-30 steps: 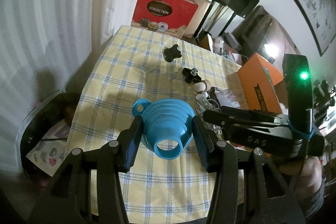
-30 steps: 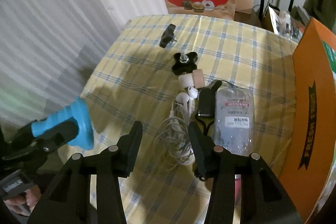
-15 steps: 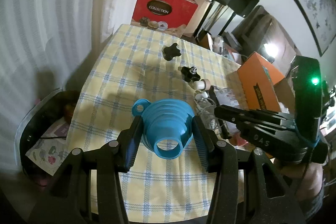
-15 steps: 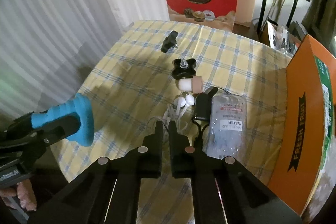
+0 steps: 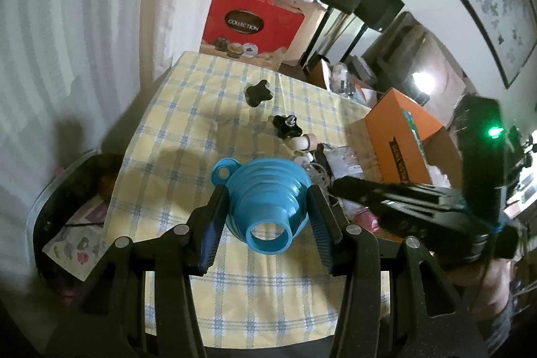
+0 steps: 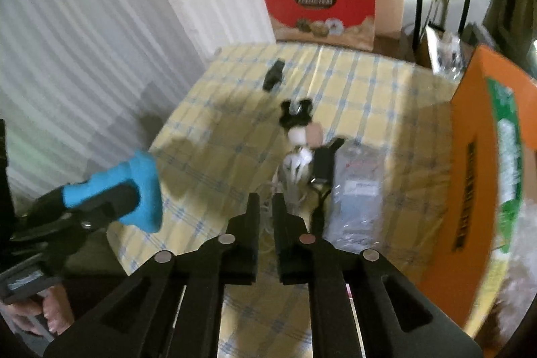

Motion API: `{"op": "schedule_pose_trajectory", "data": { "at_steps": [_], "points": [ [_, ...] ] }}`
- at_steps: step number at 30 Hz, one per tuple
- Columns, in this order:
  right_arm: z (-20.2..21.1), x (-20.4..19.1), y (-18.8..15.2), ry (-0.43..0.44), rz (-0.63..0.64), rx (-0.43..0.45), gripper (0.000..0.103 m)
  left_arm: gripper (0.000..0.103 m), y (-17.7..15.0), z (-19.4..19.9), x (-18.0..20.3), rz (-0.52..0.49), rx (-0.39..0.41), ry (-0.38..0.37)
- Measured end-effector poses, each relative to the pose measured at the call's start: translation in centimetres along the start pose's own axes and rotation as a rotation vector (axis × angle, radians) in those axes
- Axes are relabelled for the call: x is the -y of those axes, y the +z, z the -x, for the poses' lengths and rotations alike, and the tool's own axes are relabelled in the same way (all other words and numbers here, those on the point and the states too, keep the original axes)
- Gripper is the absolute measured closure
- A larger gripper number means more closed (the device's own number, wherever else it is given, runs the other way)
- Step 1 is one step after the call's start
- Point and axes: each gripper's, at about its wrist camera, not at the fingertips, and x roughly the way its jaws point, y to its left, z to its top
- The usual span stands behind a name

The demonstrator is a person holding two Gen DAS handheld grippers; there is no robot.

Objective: Organize objects
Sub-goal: 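Hold the funnel in the left tool while the right tool reaches toward the earphones, then carry the funnel with the left tool while the right tool carries earphones into the orange box, releasing both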

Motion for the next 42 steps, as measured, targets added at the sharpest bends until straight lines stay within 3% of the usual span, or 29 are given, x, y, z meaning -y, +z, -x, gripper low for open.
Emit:
{"op": "schedule_pose_trajectory", "data": {
  "at_steps": [2,8,12,14,16,17,18,21,32,42],
  "points": [
    [-1.1,-0.1,-0.3,-0.010,0.005,-0.012,0.084,0.058,-0.2,-0.2,-0.2,0.000,-0.007,0.004],
    [-3.5,-0.2,-0.3,-0.027,0.020,-0.049,0.082,0.058,-0.3,-0.8,-0.8,0.016,-0.017,0.005],
    [-4.1,-0.4,-0.1,-0.080,0.058,-0.047,0.072,0.058,-0.2,-1.1,-0.8,0.018,-0.021,-0.001],
    [-4.5,-0.5,-0.2,-0.091,0.072,-0.050,0.072,0.058,-0.3,-1.2,-0.8,0.017,-0.023,-0.002],
    [-4.6,-0.6,-0.4,-0.104,0.084,-0.040,0.076,0.058,-0.4,-1.3,-0.7,0.017,-0.024,-0.004],
    [-4.6,-0.6,-0.4,-0.108,0.083,-0.037,0.092,0.058,-0.4,-1.3,-0.7,0.018,-0.024,-0.004],
    [-4.6,-0.5,-0.4,-0.116,0.082,-0.037,0.097,0.058,-0.4,-1.3,-0.7,0.019,-0.024,-0.005],
    [-4.3,0.2,-0.6,-0.083,0.040,-0.031,0.098,0.058,-0.5,-1.1,-0.6,0.016,-0.022,-0.005],
    [1.9,0.8,-0.2,0.024,-0.026,0.065,0.099,0.058,0.1,0.2,1.1,-0.005,0.000,-0.026],
    [10.2,1.2,-0.2,0.062,-0.036,0.176,0.099,0.058,0.8,2.2,6.0,-0.087,0.012,-0.096]
  ]
}}
